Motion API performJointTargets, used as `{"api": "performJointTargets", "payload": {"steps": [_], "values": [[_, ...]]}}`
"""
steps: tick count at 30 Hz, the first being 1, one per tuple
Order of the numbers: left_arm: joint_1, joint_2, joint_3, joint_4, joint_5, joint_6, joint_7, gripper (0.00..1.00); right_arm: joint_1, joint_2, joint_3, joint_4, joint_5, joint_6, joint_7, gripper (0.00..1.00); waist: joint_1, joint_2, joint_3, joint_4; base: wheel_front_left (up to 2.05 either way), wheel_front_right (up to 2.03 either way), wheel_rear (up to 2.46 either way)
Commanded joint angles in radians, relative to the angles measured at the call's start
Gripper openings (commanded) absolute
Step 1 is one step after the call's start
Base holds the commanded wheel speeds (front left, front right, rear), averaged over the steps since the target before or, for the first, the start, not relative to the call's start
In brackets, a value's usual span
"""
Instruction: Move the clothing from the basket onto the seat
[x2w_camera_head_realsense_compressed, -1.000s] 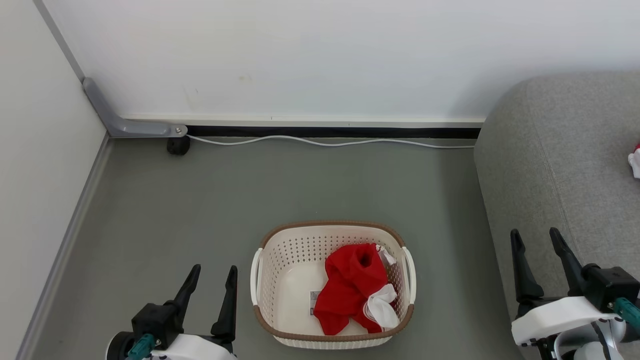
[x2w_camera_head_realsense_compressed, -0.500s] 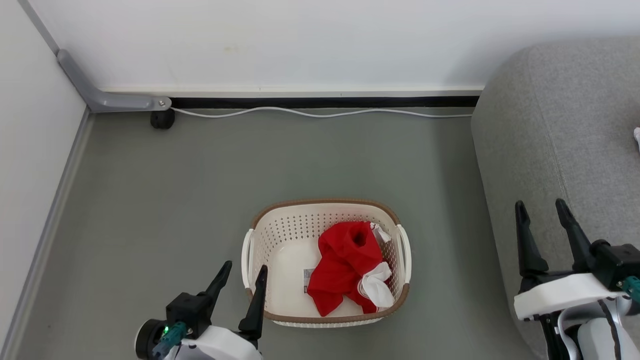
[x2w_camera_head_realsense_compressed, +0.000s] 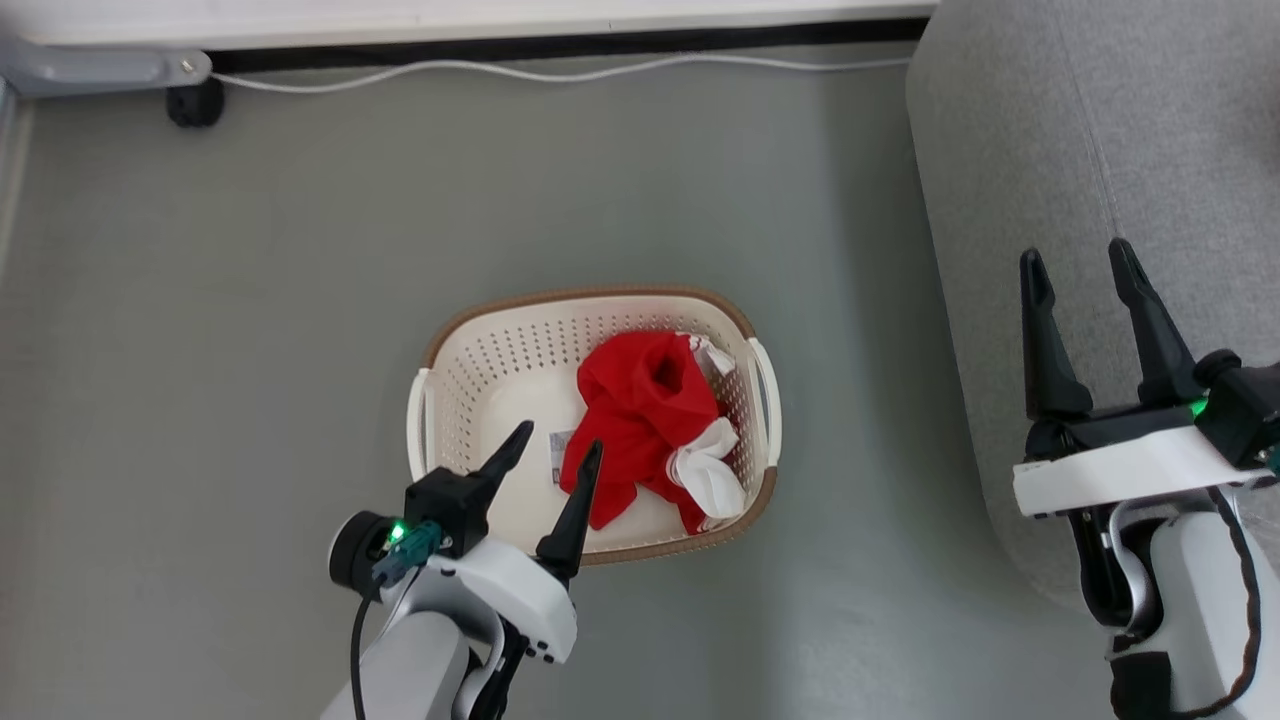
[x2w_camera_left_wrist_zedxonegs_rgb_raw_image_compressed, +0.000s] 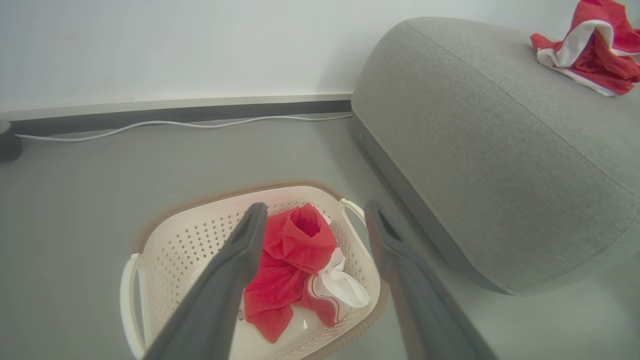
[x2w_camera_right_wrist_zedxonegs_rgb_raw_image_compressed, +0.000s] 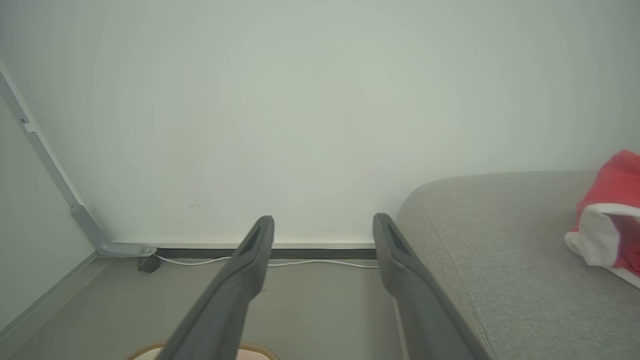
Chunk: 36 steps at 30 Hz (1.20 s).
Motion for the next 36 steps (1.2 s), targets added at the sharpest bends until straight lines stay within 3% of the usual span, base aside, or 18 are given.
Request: {"api": "performJointTargets", "payload": {"steps": [1,17,24,36], "values": [[-0.052,0.006,0.016,-0.006,-0.01,0.007,-0.006,1.0,-0.031,-0.01,0.028,-0.035,0.008,0.004,-0.006,1.0,0.0,-0.0001,0.074,-0.05,0.0,0.0,0.0],[-0.359,0.006,-0.06,0.247,-0.029,-0.014,-0.006,1.0,-0.18,0.011,0.083,-0.122,0.048,0.004,-0.006,1.0,0.0,-0.0001,0.311,-0.179,0.0,0.0,0.0],[-0.489,0.007,-0.084,0.379,0.035,-0.04,-0.006,1.0,-0.205,0.027,0.099,-0.156,0.062,0.004,-0.006,1.0,0.0,-0.0001,0.4,-0.228,0.0,0.0,0.0],[-0.654,0.061,-0.147,0.576,0.136,-0.063,-0.006,1.0,-0.226,0.05,0.129,-0.161,0.109,0.004,-0.006,1.0,0.0,-0.0001,0.511,-0.301,0.0,0.0,0.0]]}}
